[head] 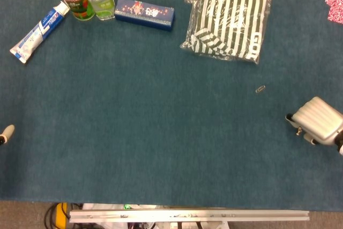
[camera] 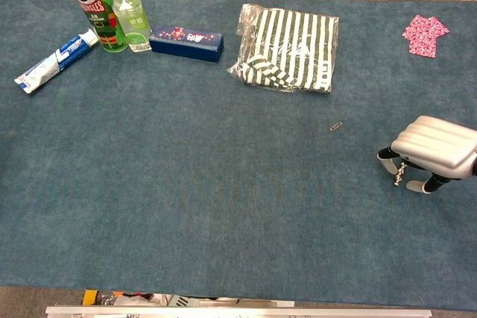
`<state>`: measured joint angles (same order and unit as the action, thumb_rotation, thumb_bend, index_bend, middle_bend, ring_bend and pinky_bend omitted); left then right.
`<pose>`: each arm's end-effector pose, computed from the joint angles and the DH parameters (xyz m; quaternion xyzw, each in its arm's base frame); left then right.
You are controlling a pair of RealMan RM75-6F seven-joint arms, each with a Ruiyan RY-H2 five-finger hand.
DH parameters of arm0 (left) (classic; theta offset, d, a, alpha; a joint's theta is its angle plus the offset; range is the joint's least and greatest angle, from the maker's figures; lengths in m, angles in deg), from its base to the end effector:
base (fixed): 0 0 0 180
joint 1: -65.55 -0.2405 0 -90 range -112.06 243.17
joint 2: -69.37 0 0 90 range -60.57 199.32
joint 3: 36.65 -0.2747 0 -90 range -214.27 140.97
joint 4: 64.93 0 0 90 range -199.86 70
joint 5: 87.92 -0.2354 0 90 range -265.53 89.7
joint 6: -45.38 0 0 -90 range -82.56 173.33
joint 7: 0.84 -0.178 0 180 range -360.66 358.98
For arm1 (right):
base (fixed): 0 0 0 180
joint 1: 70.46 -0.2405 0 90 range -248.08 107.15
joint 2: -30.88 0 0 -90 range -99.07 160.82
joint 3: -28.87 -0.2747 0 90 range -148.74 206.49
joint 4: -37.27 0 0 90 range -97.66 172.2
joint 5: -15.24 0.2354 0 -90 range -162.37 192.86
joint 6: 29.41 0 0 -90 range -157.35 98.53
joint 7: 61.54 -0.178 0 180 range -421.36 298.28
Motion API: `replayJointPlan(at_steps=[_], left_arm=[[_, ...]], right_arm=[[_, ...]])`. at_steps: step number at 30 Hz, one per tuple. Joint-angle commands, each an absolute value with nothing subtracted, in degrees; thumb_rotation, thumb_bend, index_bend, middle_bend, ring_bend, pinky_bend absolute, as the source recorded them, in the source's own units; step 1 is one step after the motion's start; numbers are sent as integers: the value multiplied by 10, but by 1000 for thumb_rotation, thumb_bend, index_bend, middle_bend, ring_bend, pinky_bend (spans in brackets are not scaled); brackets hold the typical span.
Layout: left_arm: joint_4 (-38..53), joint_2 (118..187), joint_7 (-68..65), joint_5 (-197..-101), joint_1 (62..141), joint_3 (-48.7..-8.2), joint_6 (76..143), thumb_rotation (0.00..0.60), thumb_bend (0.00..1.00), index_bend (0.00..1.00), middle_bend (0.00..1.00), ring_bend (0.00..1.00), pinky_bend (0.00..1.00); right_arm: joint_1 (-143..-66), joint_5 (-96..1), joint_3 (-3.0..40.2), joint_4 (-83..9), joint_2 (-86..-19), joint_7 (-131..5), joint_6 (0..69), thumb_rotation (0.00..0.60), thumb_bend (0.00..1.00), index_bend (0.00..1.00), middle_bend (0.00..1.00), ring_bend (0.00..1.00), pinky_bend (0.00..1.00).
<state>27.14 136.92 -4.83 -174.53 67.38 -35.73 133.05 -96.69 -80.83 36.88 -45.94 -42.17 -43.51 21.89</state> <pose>-0.3412 0.1924 0.1243 -0.5886 -0.3935 -0.3737 0.5991 -0.3139 -0.2534 -0.0179 0.8918 -0.2371 0.1585 0.3512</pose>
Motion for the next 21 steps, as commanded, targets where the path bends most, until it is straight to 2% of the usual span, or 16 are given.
replayJointPlan(at_steps=[1,6,10,21], left_arm=[[271,1369,-48,-1745,674,-357,1330,600,144,42,65,56,20],[269,1370,-45,-1743,673,-357,1330,600,143,42,65,56,20],[267,1370,-43,-1743,672,-357,1330,600,144,42,65,56,20],[263,1371,-40,-1740,672,-356,1327,600,143,42,65,56,20]], right_arm=[[-967,-805,369,-455,-425,-435,219,600,210,518,981,1000,1000],[-969,-800,369,-449,-430,-437,218,600,218,518,981,1000,1000],[-970,-798,371,-445,-434,-437,218,600,261,518,981,1000,1000],[-973,-796,376,-440,-443,-438,217,600,262,518,981,1000,1000]])
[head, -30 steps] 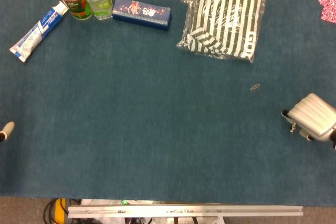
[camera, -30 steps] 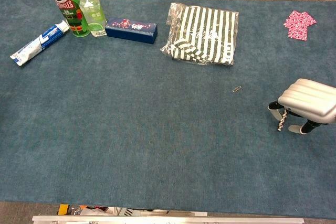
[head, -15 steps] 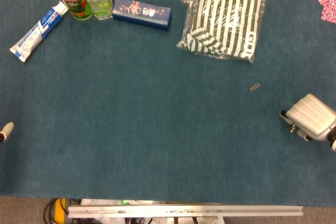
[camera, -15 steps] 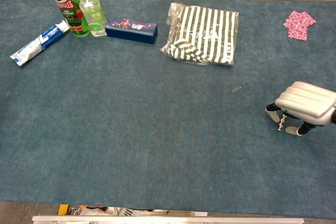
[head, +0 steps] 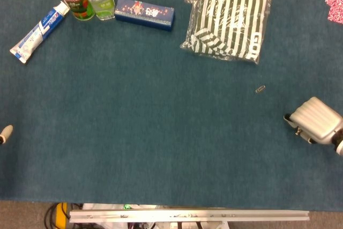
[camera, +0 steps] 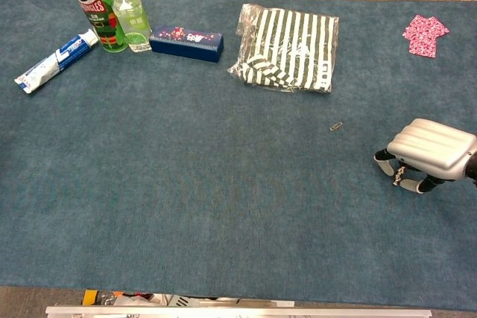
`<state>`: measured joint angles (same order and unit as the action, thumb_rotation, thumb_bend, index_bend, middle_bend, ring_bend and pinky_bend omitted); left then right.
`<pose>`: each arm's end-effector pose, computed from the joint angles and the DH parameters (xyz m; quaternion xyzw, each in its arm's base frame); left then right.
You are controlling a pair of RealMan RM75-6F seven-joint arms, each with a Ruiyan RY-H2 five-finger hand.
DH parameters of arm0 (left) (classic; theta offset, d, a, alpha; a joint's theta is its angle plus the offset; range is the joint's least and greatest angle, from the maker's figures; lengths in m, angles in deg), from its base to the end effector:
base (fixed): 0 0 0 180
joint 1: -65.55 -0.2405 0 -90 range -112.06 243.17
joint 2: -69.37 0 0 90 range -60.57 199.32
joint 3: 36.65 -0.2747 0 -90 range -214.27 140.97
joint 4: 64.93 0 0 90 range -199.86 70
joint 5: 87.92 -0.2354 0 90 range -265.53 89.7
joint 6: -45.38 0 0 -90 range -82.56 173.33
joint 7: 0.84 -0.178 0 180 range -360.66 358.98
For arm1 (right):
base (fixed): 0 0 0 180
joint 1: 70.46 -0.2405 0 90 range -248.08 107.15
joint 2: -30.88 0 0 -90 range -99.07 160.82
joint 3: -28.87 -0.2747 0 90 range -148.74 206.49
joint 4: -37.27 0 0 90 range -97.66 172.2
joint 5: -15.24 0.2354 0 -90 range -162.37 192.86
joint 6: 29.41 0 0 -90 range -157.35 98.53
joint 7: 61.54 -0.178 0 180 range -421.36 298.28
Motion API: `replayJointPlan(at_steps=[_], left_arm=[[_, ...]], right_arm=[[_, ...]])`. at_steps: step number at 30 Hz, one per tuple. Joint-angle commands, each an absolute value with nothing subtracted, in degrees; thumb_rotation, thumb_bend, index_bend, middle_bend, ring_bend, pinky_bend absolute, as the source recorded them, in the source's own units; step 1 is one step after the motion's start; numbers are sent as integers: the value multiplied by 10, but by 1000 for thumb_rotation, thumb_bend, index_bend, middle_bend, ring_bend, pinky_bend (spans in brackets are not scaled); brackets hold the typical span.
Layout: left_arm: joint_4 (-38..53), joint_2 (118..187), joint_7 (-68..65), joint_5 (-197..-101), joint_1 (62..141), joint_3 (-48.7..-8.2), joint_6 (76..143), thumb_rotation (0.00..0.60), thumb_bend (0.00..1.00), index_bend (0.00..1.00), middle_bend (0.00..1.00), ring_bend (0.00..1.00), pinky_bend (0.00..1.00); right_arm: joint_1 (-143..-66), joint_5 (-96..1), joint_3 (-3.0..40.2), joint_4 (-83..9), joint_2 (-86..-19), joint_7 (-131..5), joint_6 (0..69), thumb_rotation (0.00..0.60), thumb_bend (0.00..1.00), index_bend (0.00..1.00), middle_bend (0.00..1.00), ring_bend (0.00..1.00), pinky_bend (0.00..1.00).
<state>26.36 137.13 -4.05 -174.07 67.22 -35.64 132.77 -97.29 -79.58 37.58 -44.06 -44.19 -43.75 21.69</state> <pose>-0.3458 0.1918 0.1243 -0.5854 -0.3981 -0.3716 0.6007 -0.3172 -0.2548 -0.0279 0.8916 -0.2430 0.1550 0.3492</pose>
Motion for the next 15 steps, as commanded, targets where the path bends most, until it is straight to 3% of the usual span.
replayJointPlan(at_steps=[1,15], left_arm=[[263,1371,-40,-1741,672,-357,1327,600,143,42,65,56,20],[259,1373,-37,-1737,674,-355,1323,600,143,42,65,56,19]], right_arm=[[-974,-796,376,-440,-443,-437,217,600,261,518,981,1000,1000],[-976,-787,376,-431,-453,-436,218,600,275,558,981,1000,1000]])
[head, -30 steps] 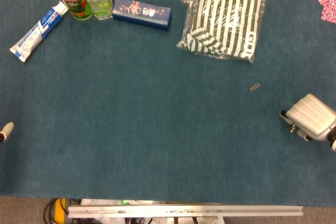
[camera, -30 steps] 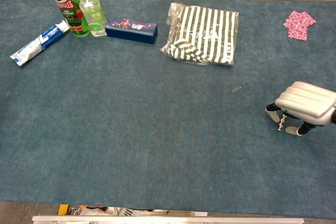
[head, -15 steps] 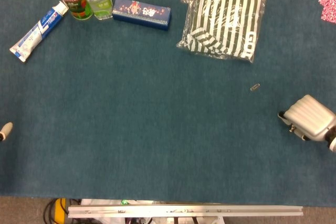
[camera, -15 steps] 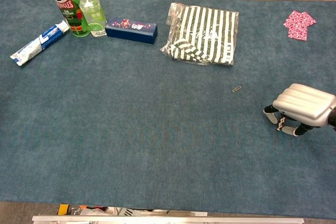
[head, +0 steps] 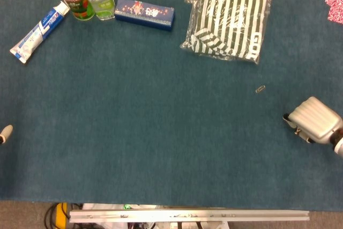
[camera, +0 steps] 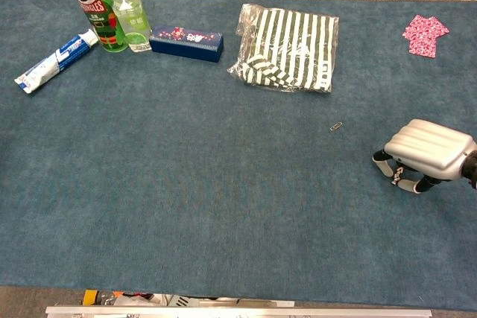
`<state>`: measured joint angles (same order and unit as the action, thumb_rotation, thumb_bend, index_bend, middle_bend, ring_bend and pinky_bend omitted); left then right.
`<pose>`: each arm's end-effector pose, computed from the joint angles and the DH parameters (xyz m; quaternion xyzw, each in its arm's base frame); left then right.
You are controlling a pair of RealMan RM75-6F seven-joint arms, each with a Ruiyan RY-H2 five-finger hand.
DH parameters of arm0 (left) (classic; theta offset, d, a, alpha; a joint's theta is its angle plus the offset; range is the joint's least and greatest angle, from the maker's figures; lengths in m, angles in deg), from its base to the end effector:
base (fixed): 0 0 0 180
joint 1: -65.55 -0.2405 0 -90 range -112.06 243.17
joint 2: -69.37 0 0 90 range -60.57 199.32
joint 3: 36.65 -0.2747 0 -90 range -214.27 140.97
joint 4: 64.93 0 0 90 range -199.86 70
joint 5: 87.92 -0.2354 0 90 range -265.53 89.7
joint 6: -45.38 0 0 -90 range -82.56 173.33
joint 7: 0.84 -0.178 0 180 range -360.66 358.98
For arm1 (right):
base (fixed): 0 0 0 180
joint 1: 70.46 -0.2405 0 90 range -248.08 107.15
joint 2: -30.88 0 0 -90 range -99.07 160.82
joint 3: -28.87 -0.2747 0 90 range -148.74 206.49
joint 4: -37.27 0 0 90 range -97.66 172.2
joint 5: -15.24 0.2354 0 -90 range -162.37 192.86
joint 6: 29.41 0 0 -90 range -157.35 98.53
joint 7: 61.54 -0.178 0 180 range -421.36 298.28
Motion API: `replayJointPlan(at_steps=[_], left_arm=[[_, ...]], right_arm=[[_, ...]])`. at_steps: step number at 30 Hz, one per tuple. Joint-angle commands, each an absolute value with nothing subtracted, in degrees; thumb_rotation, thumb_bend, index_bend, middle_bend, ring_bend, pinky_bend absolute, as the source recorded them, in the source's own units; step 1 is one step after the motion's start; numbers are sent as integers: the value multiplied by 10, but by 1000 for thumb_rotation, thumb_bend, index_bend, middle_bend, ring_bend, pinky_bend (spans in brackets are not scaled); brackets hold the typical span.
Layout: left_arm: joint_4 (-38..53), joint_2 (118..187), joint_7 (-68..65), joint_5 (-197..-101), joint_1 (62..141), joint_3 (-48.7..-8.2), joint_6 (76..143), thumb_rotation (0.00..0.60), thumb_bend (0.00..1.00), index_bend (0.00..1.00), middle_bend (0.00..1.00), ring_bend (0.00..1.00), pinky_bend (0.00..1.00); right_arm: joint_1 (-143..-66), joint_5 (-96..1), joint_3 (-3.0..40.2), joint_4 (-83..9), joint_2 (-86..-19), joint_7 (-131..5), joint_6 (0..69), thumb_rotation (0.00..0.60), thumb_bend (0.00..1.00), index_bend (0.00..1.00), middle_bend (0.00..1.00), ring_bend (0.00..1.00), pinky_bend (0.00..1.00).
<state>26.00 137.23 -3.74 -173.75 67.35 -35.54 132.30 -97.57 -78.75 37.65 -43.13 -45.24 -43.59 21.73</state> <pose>-0.3479 0.1930 0.1236 -0.5851 -0.4007 -0.3697 0.6003 -0.3179 -0.2573 -0.0324 0.8904 -0.2444 0.1549 0.3514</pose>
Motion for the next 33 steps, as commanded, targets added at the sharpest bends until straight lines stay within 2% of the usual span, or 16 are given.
replayJointPlan(at_steps=[1,14,24,33], left_arm=[[259,1373,-36,-1737,673,-355,1323,600,143,42,65,56,19],[258,1372,-35,-1736,674,-356,1321,600,143,42,65,56,19],[262,1372,-41,-1736,675,-356,1318,600,143,42,65,56,19],[263,1373,-43,-1733,677,-355,1314,600,144,42,65,56,19]], right_arm=[[-976,-787,376,-430,-453,-436,219,600,287,566,981,1000,1000],[-974,-783,367,-432,-451,-462,245,600,375,643,985,1000,1000],[-986,-784,335,-455,-444,-514,280,600,379,650,988,1000,1000],[-1009,-781,311,-451,-471,-533,278,600,378,652,988,1000,1000]])
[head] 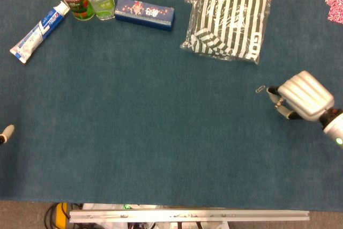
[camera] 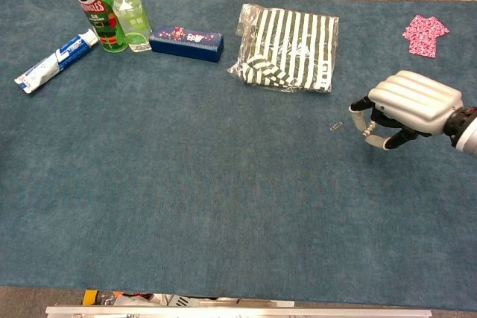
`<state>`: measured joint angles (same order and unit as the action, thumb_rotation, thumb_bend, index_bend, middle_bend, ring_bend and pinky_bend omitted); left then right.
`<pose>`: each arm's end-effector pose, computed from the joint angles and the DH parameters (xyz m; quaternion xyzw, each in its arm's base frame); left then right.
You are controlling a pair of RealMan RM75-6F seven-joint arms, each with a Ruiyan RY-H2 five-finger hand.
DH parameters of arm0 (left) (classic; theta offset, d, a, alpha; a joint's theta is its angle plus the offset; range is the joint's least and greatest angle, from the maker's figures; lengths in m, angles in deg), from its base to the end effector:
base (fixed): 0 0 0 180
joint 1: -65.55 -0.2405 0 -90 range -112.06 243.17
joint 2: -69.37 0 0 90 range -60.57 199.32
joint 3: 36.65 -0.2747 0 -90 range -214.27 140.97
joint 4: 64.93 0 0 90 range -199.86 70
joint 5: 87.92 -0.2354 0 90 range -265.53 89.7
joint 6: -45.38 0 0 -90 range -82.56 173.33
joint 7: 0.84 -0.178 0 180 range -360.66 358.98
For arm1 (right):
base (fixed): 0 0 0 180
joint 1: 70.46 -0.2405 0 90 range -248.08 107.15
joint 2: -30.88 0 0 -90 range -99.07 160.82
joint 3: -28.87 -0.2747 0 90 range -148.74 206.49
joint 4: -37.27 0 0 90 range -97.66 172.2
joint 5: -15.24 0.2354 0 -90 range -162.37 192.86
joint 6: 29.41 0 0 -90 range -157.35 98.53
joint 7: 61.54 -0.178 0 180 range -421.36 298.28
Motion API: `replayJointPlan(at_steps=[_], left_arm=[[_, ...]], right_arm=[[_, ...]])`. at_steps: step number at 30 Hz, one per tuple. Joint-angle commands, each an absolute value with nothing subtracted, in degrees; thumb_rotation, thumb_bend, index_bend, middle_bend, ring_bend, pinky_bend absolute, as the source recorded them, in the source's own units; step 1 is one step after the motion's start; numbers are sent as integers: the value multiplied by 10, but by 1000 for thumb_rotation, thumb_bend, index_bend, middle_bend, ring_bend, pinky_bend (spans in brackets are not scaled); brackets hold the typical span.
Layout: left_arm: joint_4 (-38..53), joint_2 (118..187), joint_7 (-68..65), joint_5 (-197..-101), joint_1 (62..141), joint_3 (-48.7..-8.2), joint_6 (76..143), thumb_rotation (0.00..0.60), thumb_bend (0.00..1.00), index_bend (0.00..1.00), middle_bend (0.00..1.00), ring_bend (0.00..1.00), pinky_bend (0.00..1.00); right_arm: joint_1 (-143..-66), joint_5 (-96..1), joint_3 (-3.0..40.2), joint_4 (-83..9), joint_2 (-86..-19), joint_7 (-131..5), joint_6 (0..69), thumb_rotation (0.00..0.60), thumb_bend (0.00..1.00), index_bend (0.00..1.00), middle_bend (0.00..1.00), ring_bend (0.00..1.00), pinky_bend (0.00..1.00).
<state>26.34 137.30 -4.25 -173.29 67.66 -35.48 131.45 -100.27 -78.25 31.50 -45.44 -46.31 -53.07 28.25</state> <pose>-0.3476 0.1950 0.1207 -0.5872 -0.4044 -0.3652 0.5986 -0.2578 -0.3031 -0.0186 0.8355 -0.2838 0.2935 0.3678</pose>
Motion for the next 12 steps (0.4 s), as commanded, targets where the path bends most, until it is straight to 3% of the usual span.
replayJointPlan(at_steps=[1,12], left_arm=[[264,1373,-43,-1732,677,-355,1313,600,143,42,65,56,19],[259,1374,-37,-1729,676,-354,1312,600,143,42,65,56,20]], right_arm=[[-1012,-779,309,-449,-475,-534,274,600,379,652,988,1000,1000],[-1035,-765,298,-425,-517,-547,253,600,379,652,988,1000,1000]])
